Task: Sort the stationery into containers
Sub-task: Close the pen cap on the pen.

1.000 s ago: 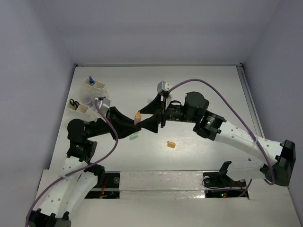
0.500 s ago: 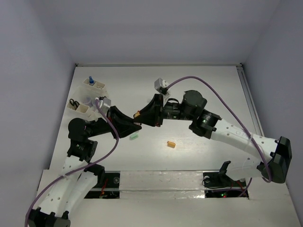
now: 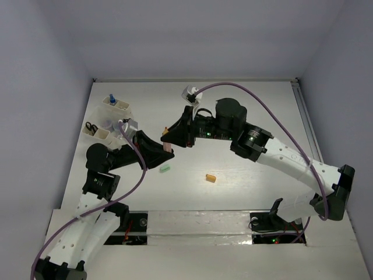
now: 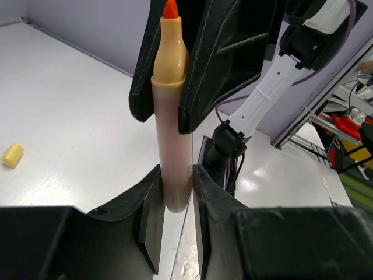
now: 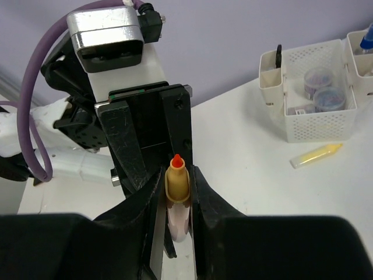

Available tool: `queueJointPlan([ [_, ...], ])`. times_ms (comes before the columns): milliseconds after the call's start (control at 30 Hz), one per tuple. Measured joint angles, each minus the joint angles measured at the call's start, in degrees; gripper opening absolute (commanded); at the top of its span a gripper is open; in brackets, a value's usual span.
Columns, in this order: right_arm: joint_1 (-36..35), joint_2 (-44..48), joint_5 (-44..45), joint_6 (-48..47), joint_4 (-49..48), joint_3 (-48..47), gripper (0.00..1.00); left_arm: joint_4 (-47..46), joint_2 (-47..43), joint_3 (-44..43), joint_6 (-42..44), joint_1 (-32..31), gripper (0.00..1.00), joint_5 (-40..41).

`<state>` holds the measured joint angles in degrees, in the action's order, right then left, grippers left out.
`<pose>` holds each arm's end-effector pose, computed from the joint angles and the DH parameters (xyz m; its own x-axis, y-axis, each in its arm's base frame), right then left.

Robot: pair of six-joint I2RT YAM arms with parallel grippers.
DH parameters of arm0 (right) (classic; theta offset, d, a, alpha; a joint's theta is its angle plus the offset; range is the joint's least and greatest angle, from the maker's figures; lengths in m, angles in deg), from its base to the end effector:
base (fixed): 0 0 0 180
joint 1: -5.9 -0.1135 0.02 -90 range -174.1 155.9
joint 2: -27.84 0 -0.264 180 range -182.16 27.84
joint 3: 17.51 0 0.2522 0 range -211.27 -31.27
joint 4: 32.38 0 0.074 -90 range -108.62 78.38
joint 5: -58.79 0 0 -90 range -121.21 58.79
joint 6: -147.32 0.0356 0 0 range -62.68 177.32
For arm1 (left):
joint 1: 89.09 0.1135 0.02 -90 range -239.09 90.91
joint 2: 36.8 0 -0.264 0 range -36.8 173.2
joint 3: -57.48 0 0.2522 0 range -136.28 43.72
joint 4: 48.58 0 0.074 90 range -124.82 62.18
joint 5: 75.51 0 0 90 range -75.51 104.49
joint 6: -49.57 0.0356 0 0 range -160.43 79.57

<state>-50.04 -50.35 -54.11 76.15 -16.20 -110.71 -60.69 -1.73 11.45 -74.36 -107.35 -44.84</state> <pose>0.1657 0.2698 0.4350 -0.3275 0.0465 -0.9437 -0.9248 0.1887 0.3302 0.1199 -0.0718 0.3493 -0.1999 -0.2339 -0.9515 0.9638 0.1277 -0.2339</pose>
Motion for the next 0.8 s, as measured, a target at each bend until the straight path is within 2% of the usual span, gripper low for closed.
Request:
queueJointPlan([
  [133,0.0,-1.6,-0.2,0.0,1.9,-1.3,0.0,2.4,0.0,0.0,0.6,0.0,0.13,0.9],
  [300,0.2,-2.0,-0.2,0.1,2.1,-1.3,0.0,4.5,-0.7,0.0,1.5,0.0,0.12,1.6],
  [533,0.1,-2.0,-0.3,0.9,1.8,-1.0,0.0,5.5,-1.2,0.0,2.3,0.0,0.27,2.8],
  [667,0.1,-2.1,-0.3,1.6,1.7,-0.1,0.0,5.7,-1.3,0.0,2.6,0.0,0.31,3.3],
  [800,0.1,-2.1,-0.6,1.9,1.6,0.5,0.0,5.7,-1.5,0.0,2.6,0.0,0.24,3.8],
])
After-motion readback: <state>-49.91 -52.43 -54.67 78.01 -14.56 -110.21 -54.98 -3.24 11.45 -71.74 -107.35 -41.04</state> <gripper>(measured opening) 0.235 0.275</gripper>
